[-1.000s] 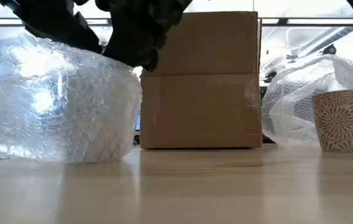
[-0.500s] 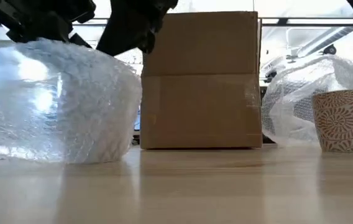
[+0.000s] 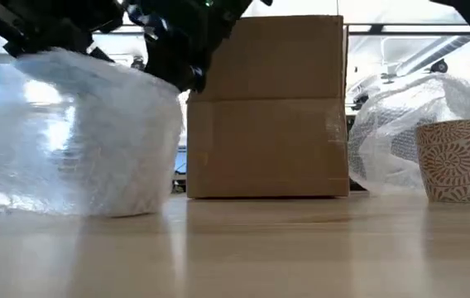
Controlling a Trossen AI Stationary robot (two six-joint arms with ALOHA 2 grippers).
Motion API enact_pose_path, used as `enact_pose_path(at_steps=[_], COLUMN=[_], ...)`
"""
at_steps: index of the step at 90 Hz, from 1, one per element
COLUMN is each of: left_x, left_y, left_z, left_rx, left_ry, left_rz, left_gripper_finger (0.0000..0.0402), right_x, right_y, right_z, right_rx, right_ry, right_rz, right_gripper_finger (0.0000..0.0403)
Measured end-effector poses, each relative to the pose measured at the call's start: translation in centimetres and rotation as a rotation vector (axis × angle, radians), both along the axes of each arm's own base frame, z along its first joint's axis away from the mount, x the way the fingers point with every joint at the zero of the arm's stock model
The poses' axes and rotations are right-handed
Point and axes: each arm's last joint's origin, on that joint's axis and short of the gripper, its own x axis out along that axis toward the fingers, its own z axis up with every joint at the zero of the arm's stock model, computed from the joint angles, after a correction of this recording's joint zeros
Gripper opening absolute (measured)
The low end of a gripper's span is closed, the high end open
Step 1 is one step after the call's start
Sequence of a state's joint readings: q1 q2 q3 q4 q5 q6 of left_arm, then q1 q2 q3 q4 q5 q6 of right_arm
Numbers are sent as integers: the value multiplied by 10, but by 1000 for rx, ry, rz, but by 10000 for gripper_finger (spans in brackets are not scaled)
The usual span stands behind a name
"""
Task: Wrap mug
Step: Wrap the gray mug with bubble wrap
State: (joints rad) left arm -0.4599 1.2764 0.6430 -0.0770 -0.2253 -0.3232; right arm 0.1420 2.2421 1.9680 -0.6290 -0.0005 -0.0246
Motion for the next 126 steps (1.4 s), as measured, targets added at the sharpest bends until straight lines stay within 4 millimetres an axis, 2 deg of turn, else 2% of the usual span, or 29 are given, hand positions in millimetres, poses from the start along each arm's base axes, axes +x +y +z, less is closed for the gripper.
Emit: enact_pose_path(at_steps=[17,36,56,71,82,88,99,120,126], left_x=[-4,-7,-6,-2,-2,-2,-2,-3,-4], left_y=[3,6,7,5,5,5,5,6,6], left_z=[20,23,2,-8,-8,-8,-8,-2,3], left_rx=[-18,16,54,63,61,64,62,66,73], left_ry=[-49,-68,-3,26,18,18,19,13,11], left_rz=[6,56,69,78,78,75,72,63,51], left_gripper_finger=[0,0,0,0,0,0,0,0,0], right_x=[0,-1,0,1,2,1,-3,-4,-3], right_y=[0,1,1,1,1,4,10,7,6], right_z=[-5,-7,-6,14,40,45,37,8,5], right_rx=[-9,-5,0,6,13,57,164,146,120], right_ry=[13,22,14,4,-40,-40,17,93,91], right_rz=[-1,2,-1,-8,-5,29,105,70,54], right_gripper_finger=[14,14,14,14,14,14,14,14,14])
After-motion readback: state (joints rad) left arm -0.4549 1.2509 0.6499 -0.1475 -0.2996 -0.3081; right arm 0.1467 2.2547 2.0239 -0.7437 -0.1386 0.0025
